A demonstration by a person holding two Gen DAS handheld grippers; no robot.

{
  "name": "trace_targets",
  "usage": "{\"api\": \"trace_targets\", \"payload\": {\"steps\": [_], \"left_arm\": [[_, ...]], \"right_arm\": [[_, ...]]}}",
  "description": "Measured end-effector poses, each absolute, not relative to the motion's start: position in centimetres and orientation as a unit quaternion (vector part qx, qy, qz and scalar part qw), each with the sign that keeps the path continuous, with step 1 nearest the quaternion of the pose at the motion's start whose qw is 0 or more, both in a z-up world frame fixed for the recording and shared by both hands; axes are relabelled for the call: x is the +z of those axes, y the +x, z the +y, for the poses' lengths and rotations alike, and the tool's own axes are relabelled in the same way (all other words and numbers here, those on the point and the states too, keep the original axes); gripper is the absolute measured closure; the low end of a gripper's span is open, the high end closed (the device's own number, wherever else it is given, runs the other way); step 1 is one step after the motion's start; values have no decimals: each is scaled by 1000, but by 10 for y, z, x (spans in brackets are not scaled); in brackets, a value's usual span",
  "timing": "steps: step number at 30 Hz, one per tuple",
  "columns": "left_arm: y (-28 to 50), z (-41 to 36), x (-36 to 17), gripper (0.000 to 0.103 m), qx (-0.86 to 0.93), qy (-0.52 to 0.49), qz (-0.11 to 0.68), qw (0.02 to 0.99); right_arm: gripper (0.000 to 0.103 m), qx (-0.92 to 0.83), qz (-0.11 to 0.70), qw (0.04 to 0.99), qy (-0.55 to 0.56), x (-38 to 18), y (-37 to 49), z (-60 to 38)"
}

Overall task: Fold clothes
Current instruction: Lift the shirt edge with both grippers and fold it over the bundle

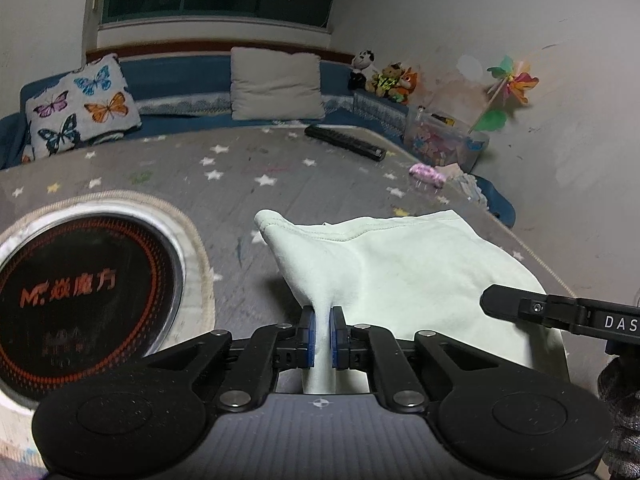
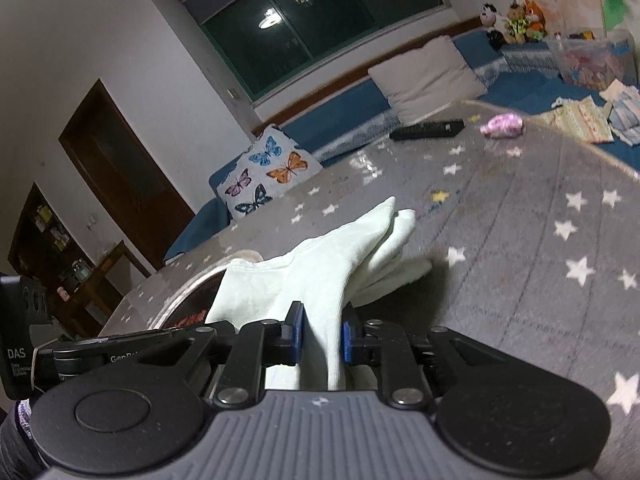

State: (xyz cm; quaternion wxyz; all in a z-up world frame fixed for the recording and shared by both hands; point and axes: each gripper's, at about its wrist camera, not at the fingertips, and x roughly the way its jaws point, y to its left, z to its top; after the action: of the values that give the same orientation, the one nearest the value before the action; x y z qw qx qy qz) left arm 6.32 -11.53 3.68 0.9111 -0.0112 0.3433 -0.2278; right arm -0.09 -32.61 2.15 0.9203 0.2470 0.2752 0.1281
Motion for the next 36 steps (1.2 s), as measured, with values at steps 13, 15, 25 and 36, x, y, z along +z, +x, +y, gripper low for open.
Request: {"api": "trace_targets", "payload": {"steps": [13,15,25,36], "left_arm": [[81,-148,65,95,-244,6,314,917],[86,-152,68,95,-246,5,314,917],[111,-175,76,95,-244,8,316,917],[134,-189,72,95,-237,6,335,912]], "right_arm": [[86,111,239,940,217,56,6,-346],[86,108,234,942,213,61,9,-350],[86,95,230,950,191,76,29,-365],[86,84,242,951,174,78,53,-373]]}}
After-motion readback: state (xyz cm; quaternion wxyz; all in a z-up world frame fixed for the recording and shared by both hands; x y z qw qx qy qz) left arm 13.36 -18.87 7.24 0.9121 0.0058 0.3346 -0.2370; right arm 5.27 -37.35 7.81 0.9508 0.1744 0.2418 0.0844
